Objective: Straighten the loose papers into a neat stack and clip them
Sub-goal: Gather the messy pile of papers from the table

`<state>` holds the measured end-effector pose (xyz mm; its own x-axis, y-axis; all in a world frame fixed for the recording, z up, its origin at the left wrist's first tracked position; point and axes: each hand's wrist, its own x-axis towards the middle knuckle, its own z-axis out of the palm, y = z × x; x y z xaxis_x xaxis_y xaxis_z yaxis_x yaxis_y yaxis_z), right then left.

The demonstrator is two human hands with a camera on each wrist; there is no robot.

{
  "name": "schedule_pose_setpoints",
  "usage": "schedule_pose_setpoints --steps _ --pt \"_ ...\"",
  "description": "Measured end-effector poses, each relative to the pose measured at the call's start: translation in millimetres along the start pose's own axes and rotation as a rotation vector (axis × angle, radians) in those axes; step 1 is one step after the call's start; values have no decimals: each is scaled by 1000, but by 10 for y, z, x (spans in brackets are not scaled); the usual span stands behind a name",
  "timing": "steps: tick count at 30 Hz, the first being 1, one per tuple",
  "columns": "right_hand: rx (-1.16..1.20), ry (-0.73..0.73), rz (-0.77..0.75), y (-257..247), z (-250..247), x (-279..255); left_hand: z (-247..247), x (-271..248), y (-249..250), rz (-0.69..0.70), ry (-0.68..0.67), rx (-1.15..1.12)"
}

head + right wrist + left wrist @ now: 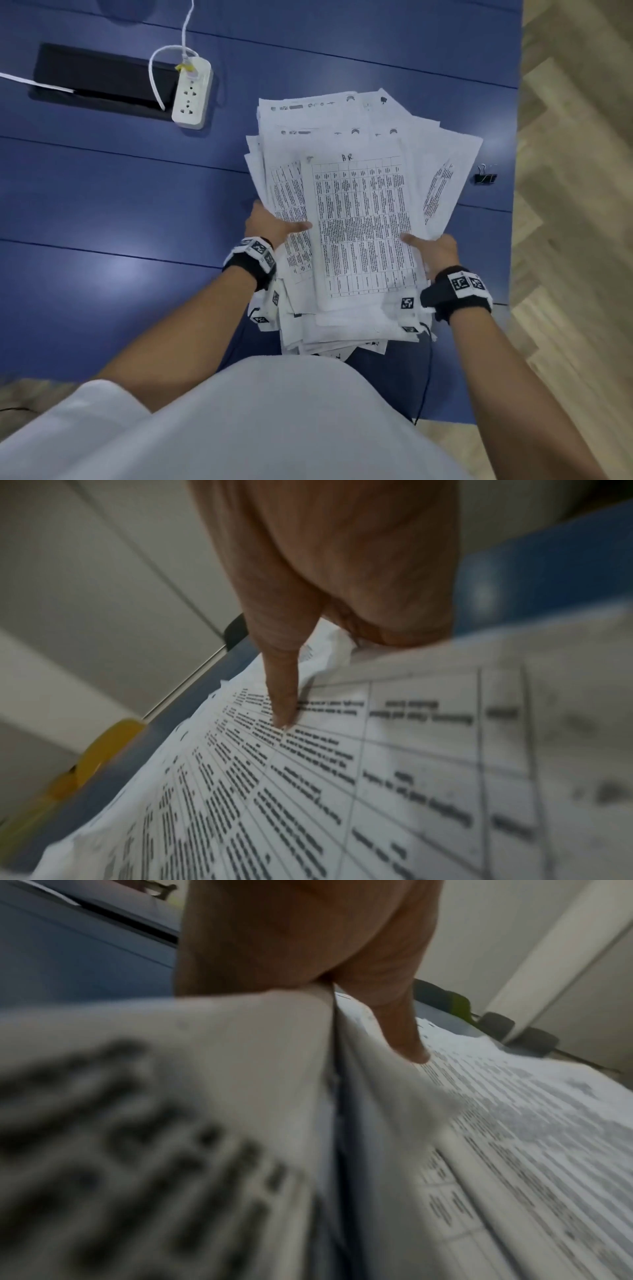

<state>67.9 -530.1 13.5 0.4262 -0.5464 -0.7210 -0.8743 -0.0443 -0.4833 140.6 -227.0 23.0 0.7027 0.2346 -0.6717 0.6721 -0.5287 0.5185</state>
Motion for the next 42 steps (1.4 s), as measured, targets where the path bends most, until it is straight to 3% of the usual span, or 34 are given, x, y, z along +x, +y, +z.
schedule_pose_setpoints --steps 5,11,19,25,29,33,36,39,42 --pt "34 -67 38 40 -111 -11 142 -46 -38 42 89 19" --pt "-55 -137 0 -23 -219 3 -65 -2 -104 -9 -64 -147" --pt "-159 -185 -30 -138 -101 -32 202 -162 -43 14 56 102" --pt "-26 -296 -29 -48 -220 -2 137 -71 -121 56 65 -139" --pt "121 -469 -32 -140 -130 -300 109 -123 -160 53 24 -90" --pt "183 -387 -149 -164 -193 -343 39 -110 -179 99 63 -100" --pt "162 -442 -106 -102 -303 -296 -86 -14 -243 62 4 -172" --pt "-179 -281 -37 -43 -187 -242 -88 -61 -226 52 -41 -136" --pt "-174 -111 -15 -66 83 -319 42 -188 -85 55 -3 44"
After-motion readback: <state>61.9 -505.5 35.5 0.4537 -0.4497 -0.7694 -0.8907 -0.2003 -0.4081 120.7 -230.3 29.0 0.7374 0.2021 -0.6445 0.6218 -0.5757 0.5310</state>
